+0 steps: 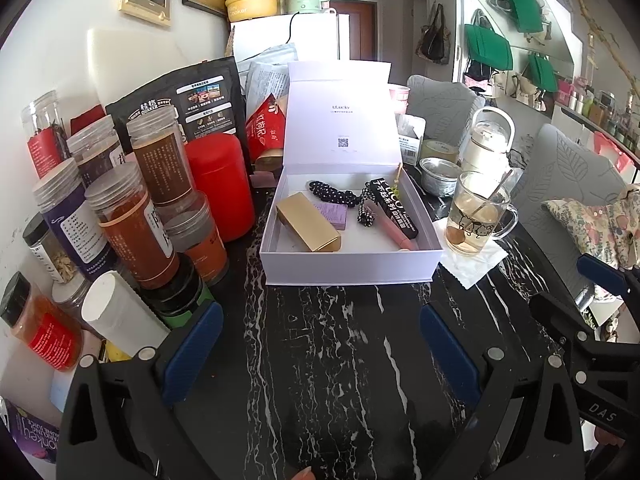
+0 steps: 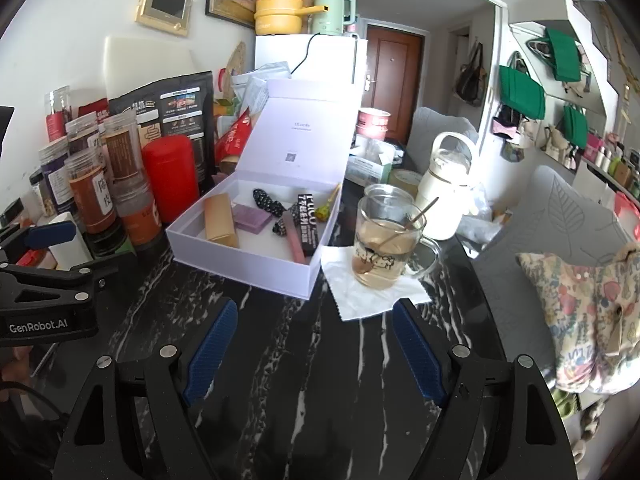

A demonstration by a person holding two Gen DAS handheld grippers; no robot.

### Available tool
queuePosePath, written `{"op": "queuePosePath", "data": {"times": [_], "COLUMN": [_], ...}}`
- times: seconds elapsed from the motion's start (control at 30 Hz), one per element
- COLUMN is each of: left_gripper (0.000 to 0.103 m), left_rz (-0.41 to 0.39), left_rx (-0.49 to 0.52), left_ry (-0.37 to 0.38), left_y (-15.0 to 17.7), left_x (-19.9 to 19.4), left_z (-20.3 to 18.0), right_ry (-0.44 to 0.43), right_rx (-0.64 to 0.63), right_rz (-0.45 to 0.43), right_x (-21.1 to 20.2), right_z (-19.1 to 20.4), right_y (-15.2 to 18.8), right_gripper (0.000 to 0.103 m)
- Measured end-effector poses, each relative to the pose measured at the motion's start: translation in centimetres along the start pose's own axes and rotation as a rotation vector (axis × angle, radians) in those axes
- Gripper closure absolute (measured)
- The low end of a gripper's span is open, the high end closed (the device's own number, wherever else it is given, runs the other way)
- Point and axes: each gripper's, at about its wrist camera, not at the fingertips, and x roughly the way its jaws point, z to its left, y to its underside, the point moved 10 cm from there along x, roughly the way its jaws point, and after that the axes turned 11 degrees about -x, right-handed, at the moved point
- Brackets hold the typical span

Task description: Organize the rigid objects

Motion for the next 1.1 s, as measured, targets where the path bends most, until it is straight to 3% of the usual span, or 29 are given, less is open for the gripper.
{"op": "queuePosePath", "data": {"times": [1.1], "left_gripper": [0.002], "left_rz": [0.012], "left_rx": [0.01], "left_ry": [0.002], "left_y": [-0.06], "left_x": [0.09], "left_z": [-0.35], "right_ry": [0.01], "right_rx": [0.0], "right_rz": [0.002], "right_x": [0.47], "right_z": [-0.84], "right_y": [-0.13], "right_gripper": [0.022]}}
